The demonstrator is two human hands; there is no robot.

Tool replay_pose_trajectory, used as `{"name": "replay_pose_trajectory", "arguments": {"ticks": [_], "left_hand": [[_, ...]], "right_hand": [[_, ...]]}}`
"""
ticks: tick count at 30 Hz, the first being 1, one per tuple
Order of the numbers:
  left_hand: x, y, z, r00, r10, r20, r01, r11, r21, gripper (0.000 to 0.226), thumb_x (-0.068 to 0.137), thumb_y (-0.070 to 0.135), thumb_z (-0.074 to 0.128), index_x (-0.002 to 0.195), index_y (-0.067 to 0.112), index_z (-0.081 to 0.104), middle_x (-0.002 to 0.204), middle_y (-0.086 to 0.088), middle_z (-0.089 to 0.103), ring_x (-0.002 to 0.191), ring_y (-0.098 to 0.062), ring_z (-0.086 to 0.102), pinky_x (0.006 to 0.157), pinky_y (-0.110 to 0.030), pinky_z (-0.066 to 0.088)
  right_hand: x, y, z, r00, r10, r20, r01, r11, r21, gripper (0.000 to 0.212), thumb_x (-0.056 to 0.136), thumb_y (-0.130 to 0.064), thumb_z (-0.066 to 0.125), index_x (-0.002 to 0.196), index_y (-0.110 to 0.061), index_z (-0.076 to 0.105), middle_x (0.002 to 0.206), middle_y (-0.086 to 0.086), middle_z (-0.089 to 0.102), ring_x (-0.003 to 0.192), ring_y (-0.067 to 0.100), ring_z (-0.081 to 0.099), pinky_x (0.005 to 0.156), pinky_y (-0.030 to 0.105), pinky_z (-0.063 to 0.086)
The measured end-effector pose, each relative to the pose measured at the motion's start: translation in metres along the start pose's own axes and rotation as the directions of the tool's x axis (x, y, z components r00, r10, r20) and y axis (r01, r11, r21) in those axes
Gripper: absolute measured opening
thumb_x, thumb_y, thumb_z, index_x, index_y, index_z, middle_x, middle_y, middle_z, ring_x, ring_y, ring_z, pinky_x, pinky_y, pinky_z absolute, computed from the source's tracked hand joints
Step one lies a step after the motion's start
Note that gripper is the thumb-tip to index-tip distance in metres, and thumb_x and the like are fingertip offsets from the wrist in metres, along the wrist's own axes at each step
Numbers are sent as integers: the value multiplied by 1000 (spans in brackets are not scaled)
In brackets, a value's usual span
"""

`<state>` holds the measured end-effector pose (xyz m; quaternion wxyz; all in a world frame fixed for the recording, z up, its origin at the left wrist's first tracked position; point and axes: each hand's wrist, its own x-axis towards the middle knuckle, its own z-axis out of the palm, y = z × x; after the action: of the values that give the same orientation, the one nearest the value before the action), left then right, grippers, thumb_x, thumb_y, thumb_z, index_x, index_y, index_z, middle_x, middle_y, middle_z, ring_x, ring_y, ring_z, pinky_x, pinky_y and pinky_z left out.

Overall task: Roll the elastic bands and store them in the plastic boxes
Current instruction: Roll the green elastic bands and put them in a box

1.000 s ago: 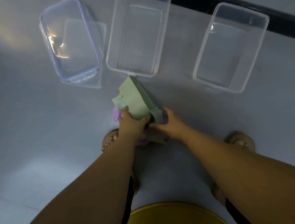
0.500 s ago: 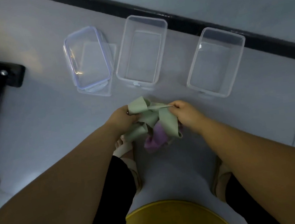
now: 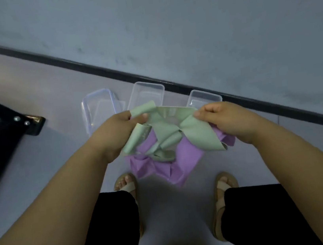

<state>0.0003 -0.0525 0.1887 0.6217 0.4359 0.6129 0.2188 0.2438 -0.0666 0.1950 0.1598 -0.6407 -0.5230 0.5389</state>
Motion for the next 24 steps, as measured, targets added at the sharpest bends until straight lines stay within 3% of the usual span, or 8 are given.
{"name": "replay_pose_trajectory", "arguments": {"ticks": [3, 9, 12, 14, 17, 19, 21, 24], "left_hand": [[-16, 1, 17, 1000, -30, 3, 30, 962, -270, 22, 90, 21, 59, 102, 4, 64, 97, -19, 68, 83, -28, 61, 84, -43, 50], [-16, -2, 37, 998, -70, -3, 57, 834, -549, 22, 91, 15, 55, 108, 3, 61, 95, -14, 68, 79, -24, 64, 68, -32, 57], [-7, -1, 33, 994, -90, -59, 35, 791, -610, 16, 92, 16, 54, 101, 7, 62, 84, -10, 70, 69, -19, 65, 60, -27, 58], [0, 1, 32, 992, -91, -90, 13, 770, -637, 12, 93, 17, 54, 97, 10, 62, 73, -6, 70, 63, -16, 64, 58, -27, 57], [11, 3, 33, 988, -99, -117, -2, 753, -658, 20, 93, 19, 54, 108, 8, 60, 84, -9, 68, 74, -21, 63, 75, -37, 54], [14, 9, 34, 988, -112, -108, 9, 730, -684, 26, 93, 20, 54, 115, 6, 59, 92, -13, 66, 79, -24, 63, 75, -42, 55], [19, 13, 33, 986, -128, -109, 7, 679, -734, 23, 94, 18, 54, 111, 6, 62, 82, -12, 69, 69, -22, 67, 56, -37, 59], [23, 18, 30, 981, -159, -112, 9, 612, -791, 19, 93, 18, 55, 107, 8, 62, 70, -8, 69, 57, -17, 67, 44, -29, 54]], "right_hand": [[-27, 2, -1, 995, 4, -104, 5, 996, 87, 28, 91, -37, 55, 86, -12, 66, 75, 21, 57, 65, 27, 50, 60, 36, 41], [-19, 8, 11, 960, 112, -257, -14, 935, 353, 23, 93, -33, 53, 80, -18, 64, 83, 9, 62, 73, 23, 51, 62, 36, 39], [-2, 9, 9, 930, 215, -298, -39, 864, 502, 22, 94, -39, 49, 96, -21, 62, 107, -2, 63, 91, 21, 57, 71, 34, 47], [6, 15, 13, 935, 234, -268, -96, 892, 441, 29, 93, -45, 47, 97, -19, 60, 103, 5, 63, 84, 24, 59, 73, 36, 49], [15, 23, 22, 950, 217, -226, -155, 953, 261, 29, 94, -45, 44, 93, -20, 59, 84, 10, 60, 60, 23, 50, 51, 26, 35], [23, 32, 22, 931, 135, -340, -96, 987, 129, 20, 93, -41, 48, 87, -24, 58, 97, 8, 63, 75, 25, 57, 61, 31, 46], [28, 36, 16, 871, 111, -479, -81, 993, 82, 19, 91, -42, 49, 88, -25, 57, 111, 7, 62, 96, 24, 57, 86, 40, 48], [21, 36, 17, 901, 230, -369, -129, 952, 278, 31, 91, -49, 46, 91, -20, 56, 104, 5, 60, 92, 20, 57, 86, 39, 48]]}}
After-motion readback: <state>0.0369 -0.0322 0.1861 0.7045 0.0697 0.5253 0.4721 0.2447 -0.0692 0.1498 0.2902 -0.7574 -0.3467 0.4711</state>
